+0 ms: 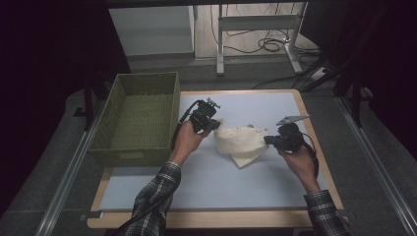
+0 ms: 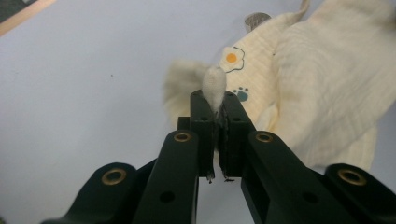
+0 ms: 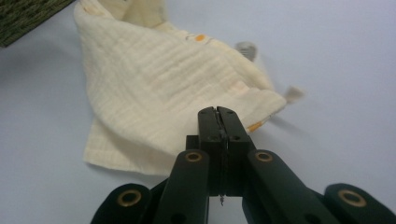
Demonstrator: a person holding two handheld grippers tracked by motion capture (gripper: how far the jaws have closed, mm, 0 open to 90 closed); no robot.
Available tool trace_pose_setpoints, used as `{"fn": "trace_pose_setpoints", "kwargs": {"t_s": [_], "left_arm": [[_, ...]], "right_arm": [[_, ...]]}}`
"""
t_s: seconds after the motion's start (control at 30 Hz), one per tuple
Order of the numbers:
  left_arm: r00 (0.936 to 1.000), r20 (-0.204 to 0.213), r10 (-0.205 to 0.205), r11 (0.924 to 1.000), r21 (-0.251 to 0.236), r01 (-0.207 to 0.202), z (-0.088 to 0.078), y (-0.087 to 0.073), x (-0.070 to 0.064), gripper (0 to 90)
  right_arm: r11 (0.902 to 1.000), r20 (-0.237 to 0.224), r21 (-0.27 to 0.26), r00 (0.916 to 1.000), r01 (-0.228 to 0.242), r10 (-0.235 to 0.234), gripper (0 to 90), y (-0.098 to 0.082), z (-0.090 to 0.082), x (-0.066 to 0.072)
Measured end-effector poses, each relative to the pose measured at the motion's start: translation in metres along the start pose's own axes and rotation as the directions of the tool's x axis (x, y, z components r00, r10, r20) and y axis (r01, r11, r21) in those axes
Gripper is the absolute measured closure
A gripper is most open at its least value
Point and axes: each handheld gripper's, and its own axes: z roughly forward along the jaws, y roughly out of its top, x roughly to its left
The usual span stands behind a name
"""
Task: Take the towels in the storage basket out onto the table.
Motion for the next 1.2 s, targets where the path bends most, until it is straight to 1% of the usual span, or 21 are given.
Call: {"fn": "trace_pose_setpoints", "kwargs": {"t_s": [0.03,0.17,0.23,0.27,0.3,0.33,0.4,0.47,0.57,0.6,0.7,0.83,0.87,0.9,0.93,0.97,1.0,1.03,1.07,1.17,1.2], "left_arm": [[0.9999,-0.015,-0.001,1.0,-0.001,0.001,-0.005,-0.001,-0.003,85.4],[0.9986,-0.052,0.006,1.0,-0.003,-0.006,-0.012,-0.008,-0.011,84.8],[0.9986,-0.052,-0.004,1.0,-0.004,0.004,-0.015,-0.015,-0.013,84.5],[0.9986,-0.052,-0.004,1.0,-0.004,0.004,-0.015,-0.015,-0.013,84.1],[0.9985,-0.053,-0.012,0.9999,-0.002,0.012,-0.015,-0.022,-0.015,84.1],[0.9985,-0.053,-0.012,0.9999,-0.002,0.012,-0.015,-0.022,-0.015,84.1],[0.9989,-0.044,-0.016,0.9999,0.006,0.016,-0.014,-0.03,-0.016,83.7],[0.9987,-0.039,-0.031,0.9993,0.019,0.032,-0.009,-0.038,-0.015,83.1],[0.9983,-0.034,-0.047,0.9985,0.025,0.048,-0.005,-0.044,-0.012,82.5],[0.9983,-0.031,-0.05,0.9983,0.028,0.05,-0.004,-0.044,-0.011,82.5],[0.9975,-0.023,-0.067,0.9974,0.023,0.068,-0.002,-0.045,-0.008,82.3],[0.9975,-0.022,-0.068,0.9972,0.03,0.068,0.001,-0.046,-0.009,82.4],[0.9975,-0.022,-0.068,0.9972,0.03,0.068,0.001,-0.046,-0.009,82.4],[0.9971,-0.019,-0.073,0.9968,0.03,0.074,0.002,-0.047,-0.009,82.4],[0.9971,-0.019,-0.073,0.9968,0.03,0.074,0.002,-0.047,-0.009,82.4],[0.9966,-0.016,-0.081,0.9963,0.028,0.081,0.002,-0.049,-0.008,82.4],[0.9959,-0.012,-0.09,0.9956,0.025,0.09,0.003,-0.05,-0.008,82.5],[0.995,-0.006,-0.099,0.9948,0.02,0.1,0.003,-0.052,-0.008,82.7],[0.9947,-0.006,-0.102,0.9946,0.02,0.102,0.003,-0.053,-0.007,83.0],[0.994,-0.013,-0.109,0.994,0.008,0.109,0.0,-0.058,-0.01,83.9],[0.9941,-0.013,-0.108,0.9942,0.004,0.108,-0.002,-0.06,-0.011,83.9]], "right_arm": [[0.9999,0.018,-0.01,0.9998,-0.003,0.003,89.4,-0.002,-0.014,-0.004],[0.9998,0.049,-0.019,0.9988,-0.007,0.008,89.6,-0.008,-0.039,-0.008],[0.9997,0.063,-0.022,0.998,-0.006,0.007,89.7,-0.013,-0.051,-0.008],[0.9997,0.063,-0.022,0.998,-0.006,0.007,89.7,-0.013,-0.051,-0.008],[0.9998,0.064,-0.015,0.9979,-0.014,0.014,89.6,-0.022,-0.058,-0.009],[0.9998,0.064,-0.015,0.9979,-0.014,0.014,89.6,-0.022,-0.058,-0.009],[0.9996,0.053,-0.011,0.9983,-0.025,0.026,89.5,-0.03,-0.058,-0.012],[0.9988,0.032,-0.014,0.9983,-0.047,0.048,87.3,-0.035,-0.05,-0.015],[0.9991,0.02,-0.006,0.9989,-0.043,0.043,77.0,-0.03,-0.032,-0.016],[0.9993,0.02,0.0,0.9991,-0.037,0.037,75.7,-0.027,-0.025,-0.016],[0.9989,0.018,0.01,0.9988,-0.045,0.045,69.4,-0.018,0.0,-0.018],[0.9968,0.019,0.039,0.9975,-0.069,0.069,62.0,-0.012,0.037,-0.022],[0.9968,0.019,0.039,0.9975,-0.069,0.069,62.0,-0.012,0.037,-0.022],[0.9953,0.044,0.079,0.9976,-0.056,0.053,59.1,-0.011,0.055,-0.022],[0.9953,0.044,0.079,0.9976,-0.056,0.053,59.1,-0.011,0.055,-0.022],[0.9942,0.059,0.099,0.9976,-0.043,0.038,59.9,-0.012,0.06,-0.022],[0.9959,0.083,0.09,0.9965,-0.015,0.008,67.6,-0.013,0.062,-0.018],[0.9957,0.095,0.092,0.9954,-0.01,0.001,80.6,-0.013,0.062,-0.016],[0.9952,0.058,0.096,0.9982,-0.016,0.01,85.9,-0.013,0.062,-0.014],[0.9932,0.063,0.116,0.9978,0.012,-0.019,87.7,-0.015,0.056,-0.009],[0.9943,0.066,0.104,0.9974,0.021,-0.028,87.8,-0.015,0.051,-0.008]]}}
